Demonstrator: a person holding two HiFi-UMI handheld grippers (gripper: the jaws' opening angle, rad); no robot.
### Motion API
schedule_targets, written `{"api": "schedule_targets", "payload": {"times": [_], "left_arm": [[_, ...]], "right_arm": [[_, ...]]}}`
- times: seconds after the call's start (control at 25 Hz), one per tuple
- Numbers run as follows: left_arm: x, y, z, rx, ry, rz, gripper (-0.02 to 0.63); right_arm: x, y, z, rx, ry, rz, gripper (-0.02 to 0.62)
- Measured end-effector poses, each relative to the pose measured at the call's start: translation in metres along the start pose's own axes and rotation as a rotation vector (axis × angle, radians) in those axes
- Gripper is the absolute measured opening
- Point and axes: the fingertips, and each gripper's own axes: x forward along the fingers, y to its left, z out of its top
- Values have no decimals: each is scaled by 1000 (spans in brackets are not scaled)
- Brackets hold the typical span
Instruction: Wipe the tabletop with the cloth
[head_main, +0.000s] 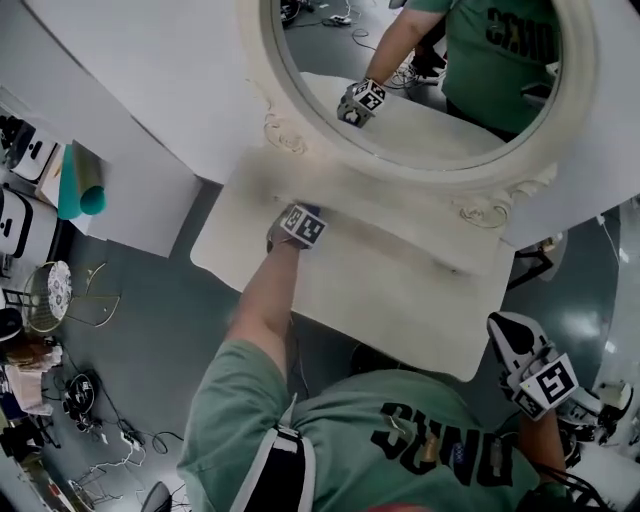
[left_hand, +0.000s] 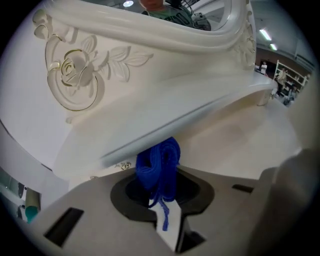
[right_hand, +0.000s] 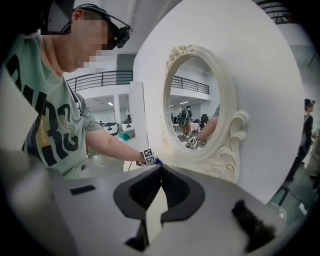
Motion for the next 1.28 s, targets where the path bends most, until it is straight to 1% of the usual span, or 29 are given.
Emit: {"api": "schedule_targets", "payload": {"times": [0.08, 0.16, 0.24, 0.32, 0.4, 0.52, 0.64, 0.72, 0.8, 0.84, 0.88, 0.92, 0.96, 1.04, 1.12, 1.16, 1.2, 1.28], "left_arm": [[2, 2, 5, 43, -11, -1, 86], [0, -5, -1, 97, -13, -15, 84], [-10, -14, -18, 134, -5, -39, 83], [-27, -27, -42, 172, 4, -63, 83], [-48, -43, -76, 205, 12, -83, 81], [-87, -67, -138, 233, 33, -102, 81], [-124, -97, -200, 265, 61, -117, 81], [-143, -125, -244, 320, 130, -172, 83], [-155, -155, -289, 385, 208, -243, 84], [-159, -166, -301, 392, 216, -267, 84], [-161, -171, -300, 375, 198, -278, 84], [-160, -168, -286, 342, 159, -277, 84], [-158, -160, -259, 304, 107, -264, 84], [-147, -134, -186, 248, -12, -208, 86], [-127, -104, -110, 214, -118, -139, 86], [-112, -92, -80, 197, -145, -112, 86], [-94, -81, -57, 183, -146, -92, 86], [-61, -66, -24, 172, -118, -61, 86]], "right_arm": [[9, 2, 5, 5, 4, 3, 12], [20, 9, 12, 2, 10, 7, 12], [30, 18, 21, -14, -11, 26, 11], [38, 24, 26, -29, -33, 51, 12], [46, 29, 27, -29, -41, 79, 12], [58, 41, 27, -36, -57, 133, 12], [63, 57, 33, -46, -101, 192, 12], [62, 64, 38, -54, -128, 213, 12], [59, 67, 41, -55, -145, 211, 12], [57, 67, 41, -53, -147, 205, 12], [55, 65, 40, -49, -146, 197, 12], [52, 63, 39, -44, -142, 188, 12], [50, 61, 38, -39, -138, 178, 11], [46, 58, 32, -29, -122, 152, 12], [42, 56, 26, -31, -95, 120, 12], [40, 56, 25, -37, -82, 103, 12], [38, 56, 24, -41, -73, 87, 12], [32, 56, 25, -45, -60, 48, 12]]}}
